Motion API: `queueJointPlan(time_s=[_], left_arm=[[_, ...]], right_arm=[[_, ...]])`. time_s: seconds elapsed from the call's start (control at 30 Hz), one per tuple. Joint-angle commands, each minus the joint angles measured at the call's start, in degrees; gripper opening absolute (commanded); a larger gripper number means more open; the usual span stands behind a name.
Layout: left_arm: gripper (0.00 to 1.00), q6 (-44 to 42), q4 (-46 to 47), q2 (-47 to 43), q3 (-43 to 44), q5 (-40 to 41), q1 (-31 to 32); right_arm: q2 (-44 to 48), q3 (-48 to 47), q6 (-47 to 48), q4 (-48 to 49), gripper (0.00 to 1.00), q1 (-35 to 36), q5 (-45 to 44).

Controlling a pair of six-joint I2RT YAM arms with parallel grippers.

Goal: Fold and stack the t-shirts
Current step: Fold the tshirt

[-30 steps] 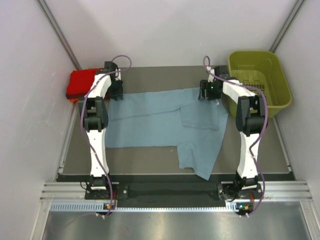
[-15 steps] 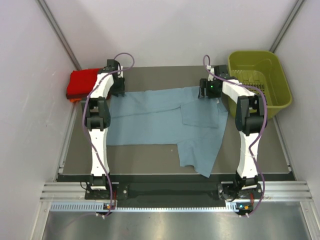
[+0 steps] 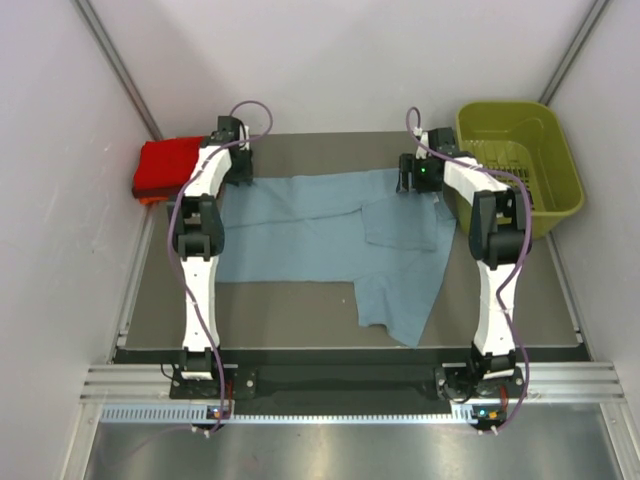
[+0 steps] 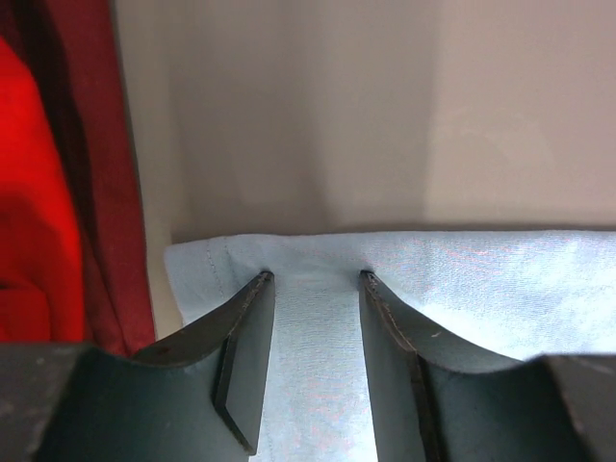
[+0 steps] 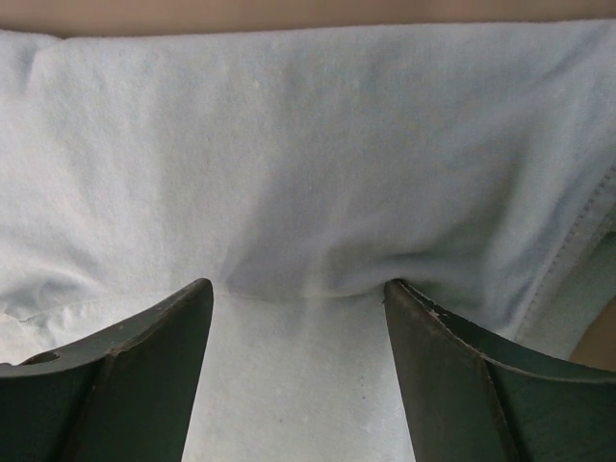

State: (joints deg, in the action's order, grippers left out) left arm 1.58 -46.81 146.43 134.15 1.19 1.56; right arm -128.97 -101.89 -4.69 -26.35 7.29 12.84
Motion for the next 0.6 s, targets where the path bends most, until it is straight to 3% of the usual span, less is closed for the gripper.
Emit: queueJointPlan(time_s=[0.0, 0.07, 0.13, 0.2, 0.37, 0.57], left_arm=[[0.46, 0.7, 3.6, 4.0, -1.4, 3.1, 0.4], [0.47, 1.3, 3.2, -1.4, -3.7, 4.9, 0.4], [0.66, 2.1, 2.9, -6.7, -6.6, 5.7, 0.5], [0.77, 2.9, 2.5, -15.4, -11.8, 5.3, 0.5], [0.78, 4.1, 1.7, -34.1, -26.3, 3.7, 0.5], [0.72, 5.3, 1.9, -47.1, -44.5, 3.1, -0.1]], right_arm=[[0.0, -3.1, 1.3, 1.9, 0.73, -0.8, -1.5], [2.6, -2.5, 2.7, 1.0, 0.79, -0.5, -0.4], [7.9, -1.0, 3.8, 0.7, 0.84, -0.3, 0.3], [14.4, 2.1, 6.5, -0.3, 0.98, 0.0, 0.5], [28.0, 13.3, 16.3, -3.4, 1.0, 2.4, -0.3], [39.7, 26.4, 35.2, -16.2, 0.95, 10.2, -0.5]])
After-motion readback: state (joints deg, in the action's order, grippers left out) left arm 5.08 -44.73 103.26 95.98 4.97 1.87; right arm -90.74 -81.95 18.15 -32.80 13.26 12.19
